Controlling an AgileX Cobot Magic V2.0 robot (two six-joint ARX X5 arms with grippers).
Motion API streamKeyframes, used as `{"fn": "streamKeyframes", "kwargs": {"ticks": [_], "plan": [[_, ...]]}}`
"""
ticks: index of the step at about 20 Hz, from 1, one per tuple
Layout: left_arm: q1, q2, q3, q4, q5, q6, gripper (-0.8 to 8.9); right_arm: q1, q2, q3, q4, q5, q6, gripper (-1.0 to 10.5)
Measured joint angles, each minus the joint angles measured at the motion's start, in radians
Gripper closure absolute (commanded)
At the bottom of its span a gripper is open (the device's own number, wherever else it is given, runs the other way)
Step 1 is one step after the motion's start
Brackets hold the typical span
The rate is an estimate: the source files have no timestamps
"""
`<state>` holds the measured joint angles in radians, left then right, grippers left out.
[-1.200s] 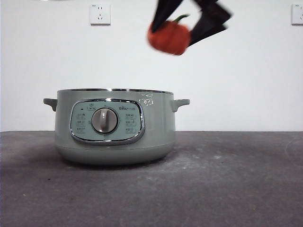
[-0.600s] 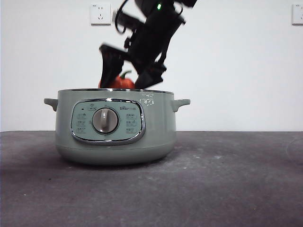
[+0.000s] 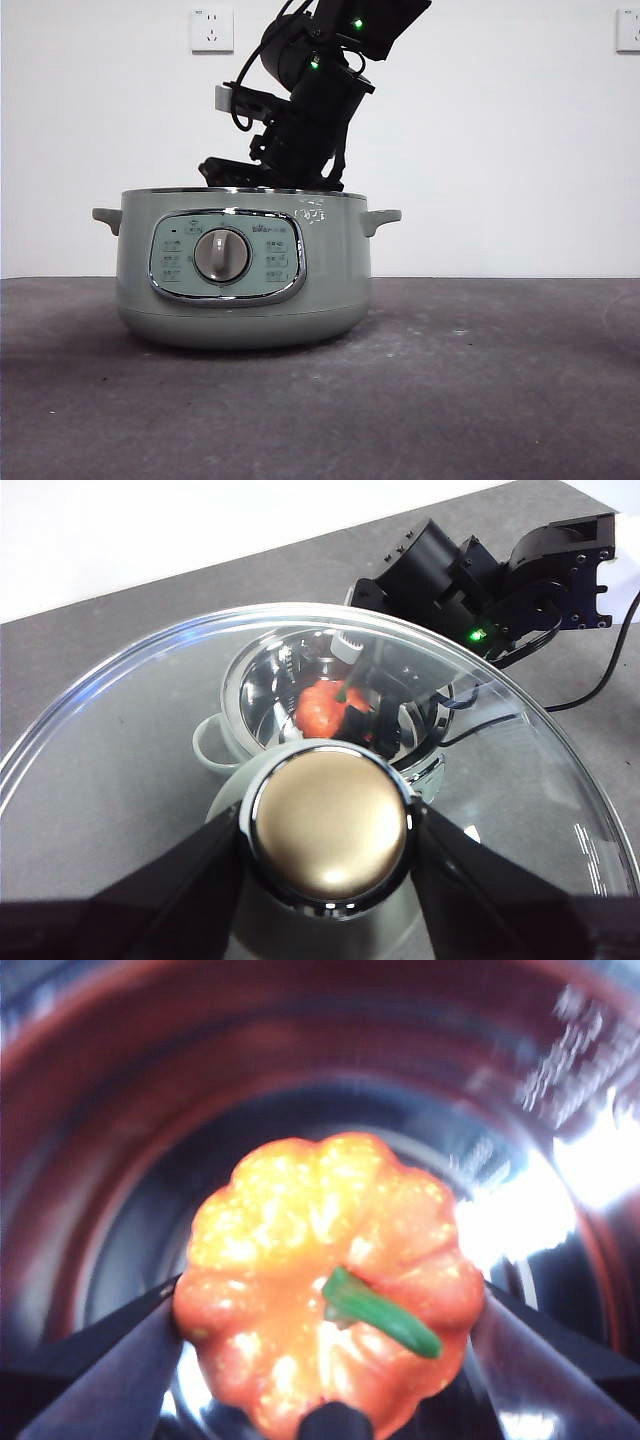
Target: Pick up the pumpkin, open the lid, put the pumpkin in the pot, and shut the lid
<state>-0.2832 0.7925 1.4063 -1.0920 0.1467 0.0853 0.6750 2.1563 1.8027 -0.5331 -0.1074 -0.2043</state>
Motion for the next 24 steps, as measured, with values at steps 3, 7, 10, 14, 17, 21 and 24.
{"fn": "streamKeyframes", "kwargs": {"ticks": [3,7,10,14,17,21,24], "plan": [[0.000,0.000,0.000,-0.010,0.002,0.000,8.22,-0.001,0.000,0.000,-0.013,0.003,-0.013,8.4],[0.000,0.000,0.000,-0.017,0.002,0.000,8.22,0.000,0.000,0.000,-0.014,0.004,-0.013,3.2],[0.000,0.000,0.000,-0.017,0.002,0.000,8.22,0.002,0.000,0.006,0.006,0.006,-0.009,3.2],[0.000,0.007,0.000,-0.015,0.003,0.000,8.22,0.004,-0.004,0.042,-0.023,0.008,0.011,3.2],[0.000,0.031,0.000,0.022,0.006,0.004,8.22,0.004,-0.094,0.043,-0.059,0.074,0.022,3.2],[0.000,0.122,0.000,0.153,0.097,0.005,8.22,-0.007,-0.348,0.048,-0.159,0.242,0.063,3.2],[0.000,0.231,0.000,0.245,0.119,0.009,8.22,-0.025,-0.537,0.049,-0.249,0.293,0.074,3.2]]}}
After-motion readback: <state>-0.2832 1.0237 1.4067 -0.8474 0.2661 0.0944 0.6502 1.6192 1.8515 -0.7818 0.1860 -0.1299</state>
